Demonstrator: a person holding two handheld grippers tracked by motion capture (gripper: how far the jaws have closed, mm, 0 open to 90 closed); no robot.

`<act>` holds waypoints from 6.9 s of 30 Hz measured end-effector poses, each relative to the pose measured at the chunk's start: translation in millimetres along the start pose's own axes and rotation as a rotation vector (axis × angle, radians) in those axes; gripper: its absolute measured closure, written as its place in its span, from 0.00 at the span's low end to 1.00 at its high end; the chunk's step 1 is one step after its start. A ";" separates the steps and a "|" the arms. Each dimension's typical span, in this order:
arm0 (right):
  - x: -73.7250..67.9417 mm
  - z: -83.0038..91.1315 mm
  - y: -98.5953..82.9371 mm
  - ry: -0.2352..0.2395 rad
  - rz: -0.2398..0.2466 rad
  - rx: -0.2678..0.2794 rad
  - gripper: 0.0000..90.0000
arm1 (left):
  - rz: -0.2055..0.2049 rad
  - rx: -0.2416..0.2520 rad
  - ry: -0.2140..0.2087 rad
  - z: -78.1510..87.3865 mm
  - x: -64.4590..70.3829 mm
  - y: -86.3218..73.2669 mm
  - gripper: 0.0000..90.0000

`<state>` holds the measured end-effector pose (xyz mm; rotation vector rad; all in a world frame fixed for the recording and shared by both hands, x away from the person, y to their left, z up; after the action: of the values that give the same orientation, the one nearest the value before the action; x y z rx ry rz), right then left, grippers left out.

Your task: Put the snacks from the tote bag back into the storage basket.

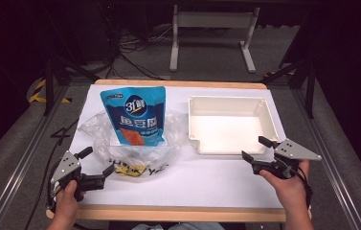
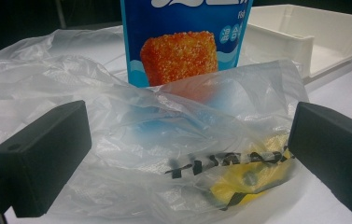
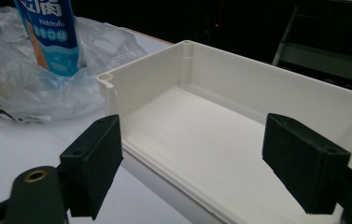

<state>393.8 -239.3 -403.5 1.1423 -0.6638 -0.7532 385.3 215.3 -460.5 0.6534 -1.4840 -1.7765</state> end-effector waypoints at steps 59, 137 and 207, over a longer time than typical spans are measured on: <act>-86.2 -92.6 151.5 0.387 0.076 0.052 0.09 | 0.024 -0.001 -0.009 -1.5 -3.9 -2.9 0.00; -180.1 -266.5 75.0 0.586 0.180 -0.047 0.54 | 0.064 0.019 -0.015 0.0 -8.8 1.2 0.00; -163.2 -178.9 209.9 0.627 0.309 0.036 0.66 | 0.085 0.023 0.012 -1.9 -14.4 -0.8 0.00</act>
<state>477.9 38.2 -267.0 1.1907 -0.3079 -0.0998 395.4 225.6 -462.6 0.6027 -1.5042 -1.6902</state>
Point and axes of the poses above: each handheld gripper's, and its own axes: z roughly backward along the jaws, y roughly out of its top, x roughly to its right, the point moved 10 cm from there along -z, roughly forward along the jaws, and after that the axes turned 4 degrees about x, right-handed, at the moved point
